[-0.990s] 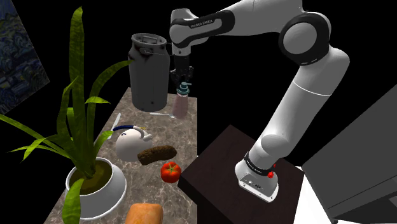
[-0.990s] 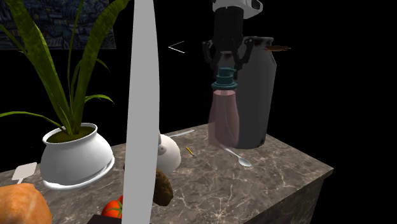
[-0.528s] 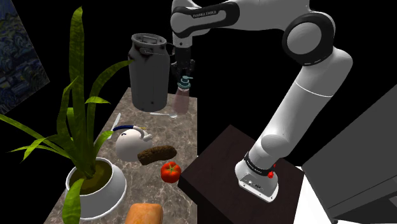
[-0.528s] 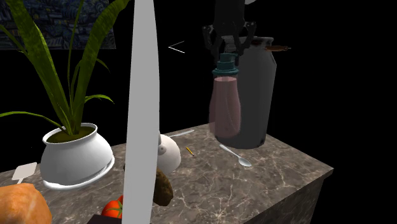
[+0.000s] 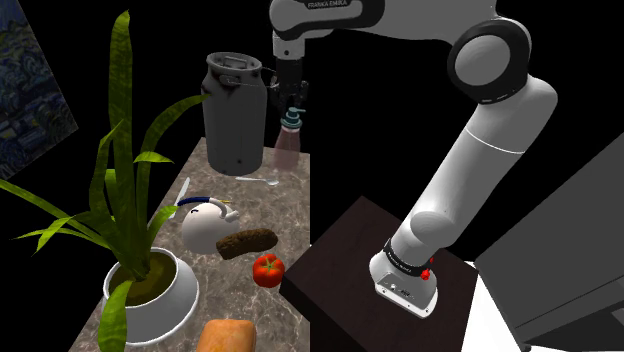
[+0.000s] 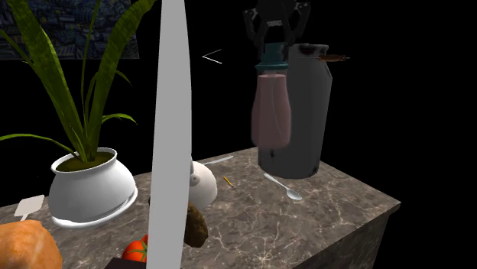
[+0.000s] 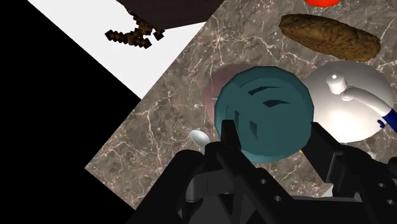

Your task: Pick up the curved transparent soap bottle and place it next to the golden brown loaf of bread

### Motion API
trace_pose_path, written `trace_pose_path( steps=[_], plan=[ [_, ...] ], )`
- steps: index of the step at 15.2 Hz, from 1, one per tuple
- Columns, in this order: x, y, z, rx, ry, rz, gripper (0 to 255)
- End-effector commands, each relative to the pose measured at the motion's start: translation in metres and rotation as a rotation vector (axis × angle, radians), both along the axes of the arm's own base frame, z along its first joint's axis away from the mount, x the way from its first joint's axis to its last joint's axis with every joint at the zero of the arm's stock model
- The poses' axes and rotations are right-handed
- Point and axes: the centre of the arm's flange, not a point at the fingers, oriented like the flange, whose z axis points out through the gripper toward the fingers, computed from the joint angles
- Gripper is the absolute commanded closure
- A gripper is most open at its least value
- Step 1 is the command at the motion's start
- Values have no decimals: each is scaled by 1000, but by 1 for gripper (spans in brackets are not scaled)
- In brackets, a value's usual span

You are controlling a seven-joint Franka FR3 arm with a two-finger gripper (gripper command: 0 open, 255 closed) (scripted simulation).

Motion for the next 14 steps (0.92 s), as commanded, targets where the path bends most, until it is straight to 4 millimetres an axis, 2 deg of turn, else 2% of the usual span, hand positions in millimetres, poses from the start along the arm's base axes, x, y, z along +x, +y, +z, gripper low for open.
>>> trace_pose_path(
  steps=[1,9,14],
  plan=[
    [1,1,11,0,0,0,255],
    [1,1,50,0,0,0,255],
    [-48,46,51,0,0,0,255]
  ],
)
